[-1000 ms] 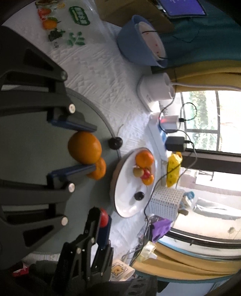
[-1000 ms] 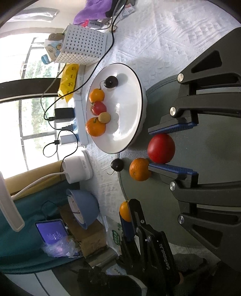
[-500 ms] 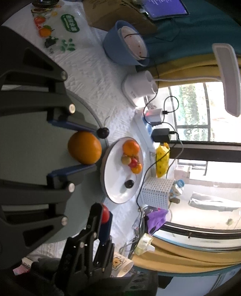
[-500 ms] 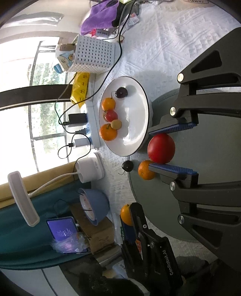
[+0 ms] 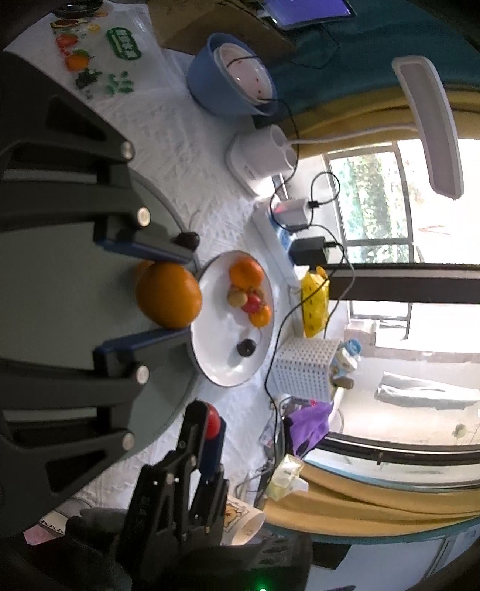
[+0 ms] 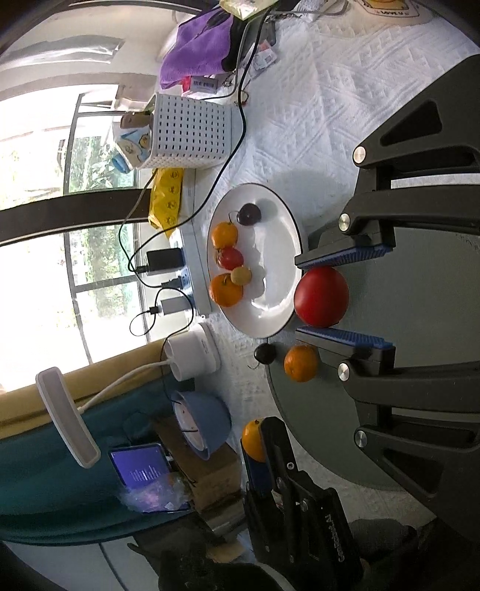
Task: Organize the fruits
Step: 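Carry the tomato with the right gripper while the left carries the orange onto the plate, releasing both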
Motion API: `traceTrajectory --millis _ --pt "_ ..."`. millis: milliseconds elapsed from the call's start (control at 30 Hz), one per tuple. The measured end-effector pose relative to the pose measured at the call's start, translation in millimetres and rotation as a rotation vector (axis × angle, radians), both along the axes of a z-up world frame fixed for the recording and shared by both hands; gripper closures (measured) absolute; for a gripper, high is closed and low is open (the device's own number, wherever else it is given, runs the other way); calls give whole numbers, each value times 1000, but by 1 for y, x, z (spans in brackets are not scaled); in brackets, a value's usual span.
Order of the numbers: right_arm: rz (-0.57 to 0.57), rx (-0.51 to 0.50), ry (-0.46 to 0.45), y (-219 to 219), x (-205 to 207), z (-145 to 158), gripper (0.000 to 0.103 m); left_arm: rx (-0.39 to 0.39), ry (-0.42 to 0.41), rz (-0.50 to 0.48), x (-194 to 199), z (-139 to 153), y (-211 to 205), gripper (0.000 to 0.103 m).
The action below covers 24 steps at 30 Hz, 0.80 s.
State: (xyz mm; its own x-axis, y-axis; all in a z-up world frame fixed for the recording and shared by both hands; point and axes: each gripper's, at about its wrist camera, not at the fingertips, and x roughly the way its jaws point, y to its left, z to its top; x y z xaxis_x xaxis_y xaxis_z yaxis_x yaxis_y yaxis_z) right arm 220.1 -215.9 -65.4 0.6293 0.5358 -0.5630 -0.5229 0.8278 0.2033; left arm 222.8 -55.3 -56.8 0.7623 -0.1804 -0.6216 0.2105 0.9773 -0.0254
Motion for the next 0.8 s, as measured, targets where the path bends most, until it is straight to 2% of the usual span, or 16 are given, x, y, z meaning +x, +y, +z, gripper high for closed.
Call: traceTrajectory --millis 800 --pt "-17 -7 44 -6 46 -13 69 -9 67 -36 57 -24 -14 67"
